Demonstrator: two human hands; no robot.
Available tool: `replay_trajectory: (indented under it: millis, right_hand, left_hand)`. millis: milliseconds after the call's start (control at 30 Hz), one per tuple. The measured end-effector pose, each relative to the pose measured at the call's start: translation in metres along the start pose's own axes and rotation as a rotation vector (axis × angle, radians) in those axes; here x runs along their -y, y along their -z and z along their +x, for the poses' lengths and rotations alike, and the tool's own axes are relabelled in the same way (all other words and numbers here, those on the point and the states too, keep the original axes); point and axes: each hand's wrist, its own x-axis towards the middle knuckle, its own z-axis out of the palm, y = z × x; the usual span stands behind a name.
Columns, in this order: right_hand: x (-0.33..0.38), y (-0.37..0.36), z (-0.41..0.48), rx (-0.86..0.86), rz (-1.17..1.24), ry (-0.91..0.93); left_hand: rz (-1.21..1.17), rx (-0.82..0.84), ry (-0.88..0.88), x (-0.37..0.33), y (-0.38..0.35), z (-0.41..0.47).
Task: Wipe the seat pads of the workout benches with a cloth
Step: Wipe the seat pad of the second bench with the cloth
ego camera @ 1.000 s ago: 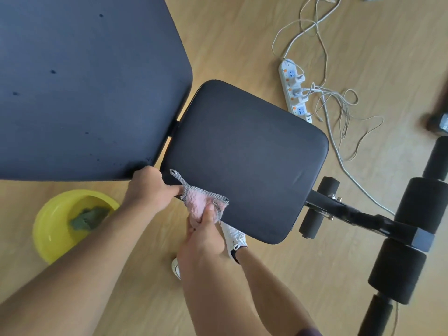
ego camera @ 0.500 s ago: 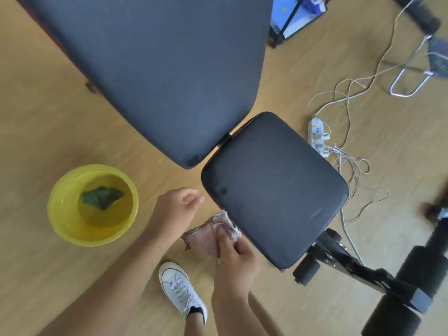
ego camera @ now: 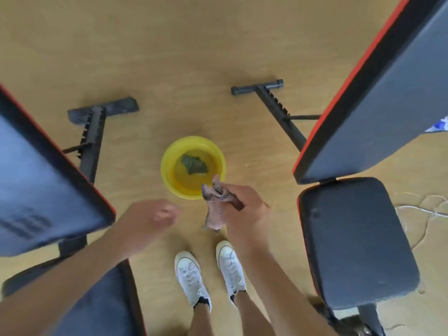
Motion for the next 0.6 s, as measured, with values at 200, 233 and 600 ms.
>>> replay_trajectory:
  millis: [200, 233, 600]
  right_hand:
    - [-0.017, -0.085, -0.054, 0.281, -0.241, 0.283]
    - [-0.024, -0.101, -0.065, 0.297, -0.275, 0.308]
    - [-0.082, -0.259, -0.135, 0.594, -0.791, 0.73]
  left_hand:
    - [0.106, 0.252, 0.256, 0.157, 0.06, -0.075]
    - [0.118, 0.268, 0.292, 0.185, 0.069, -0.086]
    - [0.024, 0.182, 0.648, 0.415, 0.129, -0.189]
